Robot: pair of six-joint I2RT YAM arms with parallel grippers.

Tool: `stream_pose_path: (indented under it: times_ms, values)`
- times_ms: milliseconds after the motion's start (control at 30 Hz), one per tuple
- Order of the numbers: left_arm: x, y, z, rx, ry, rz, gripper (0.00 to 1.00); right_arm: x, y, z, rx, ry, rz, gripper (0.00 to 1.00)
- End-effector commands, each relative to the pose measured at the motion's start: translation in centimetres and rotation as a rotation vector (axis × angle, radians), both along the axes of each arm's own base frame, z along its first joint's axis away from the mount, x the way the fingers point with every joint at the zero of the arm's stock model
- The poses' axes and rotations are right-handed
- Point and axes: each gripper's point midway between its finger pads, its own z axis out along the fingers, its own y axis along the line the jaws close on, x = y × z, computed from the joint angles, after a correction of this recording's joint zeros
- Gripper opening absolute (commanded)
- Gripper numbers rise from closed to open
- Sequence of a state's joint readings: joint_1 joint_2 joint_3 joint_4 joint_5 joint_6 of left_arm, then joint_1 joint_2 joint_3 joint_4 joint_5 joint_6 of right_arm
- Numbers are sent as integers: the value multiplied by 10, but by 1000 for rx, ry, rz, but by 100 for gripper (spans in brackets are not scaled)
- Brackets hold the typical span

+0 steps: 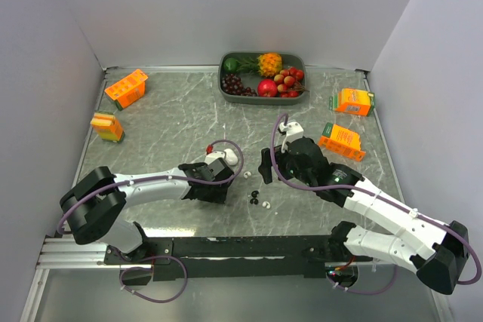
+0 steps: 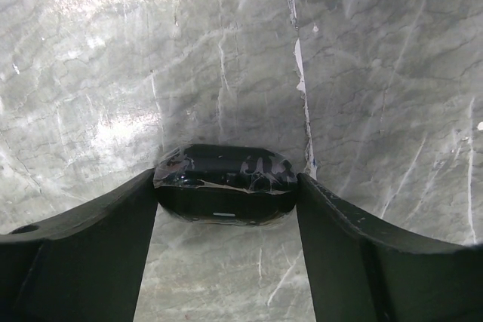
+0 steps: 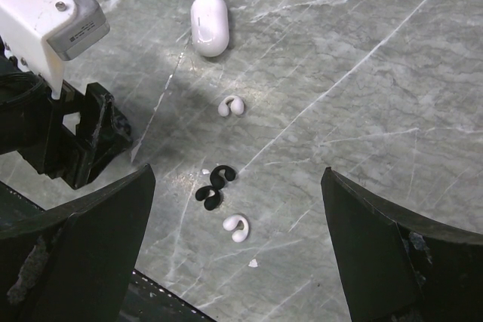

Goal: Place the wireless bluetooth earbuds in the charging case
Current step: Pick up the charging case at the center of the board.

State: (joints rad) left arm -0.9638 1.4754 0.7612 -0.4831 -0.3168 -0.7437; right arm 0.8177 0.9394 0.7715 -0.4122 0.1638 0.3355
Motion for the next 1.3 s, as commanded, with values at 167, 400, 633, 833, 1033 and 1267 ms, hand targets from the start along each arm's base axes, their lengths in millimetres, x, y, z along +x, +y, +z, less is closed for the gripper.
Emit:
stream_pose_path:
  times_ms: [167,400,633,833,1033,1267]
  values:
    - [2,-13,12,-65,-43,-23,44,0,-2,12,25,-25,-11,99]
    - [10,-19,37,-134,-147,-11,1,-1,2,30,70,-39,-4,99]
    - [21,-24,77,-269,-296,4,1,0,1,58,121,-70,-27,99]
    - [31,-37,124,-494,-476,-15,1,3,6,74,143,-64,-29,99]
    - [20,-56,167,-717,-706,-193,1,-11,27,89,180,-11,98,99]
    - [1,-66,192,-698,-938,-473,1,-23,39,97,199,33,199,99]
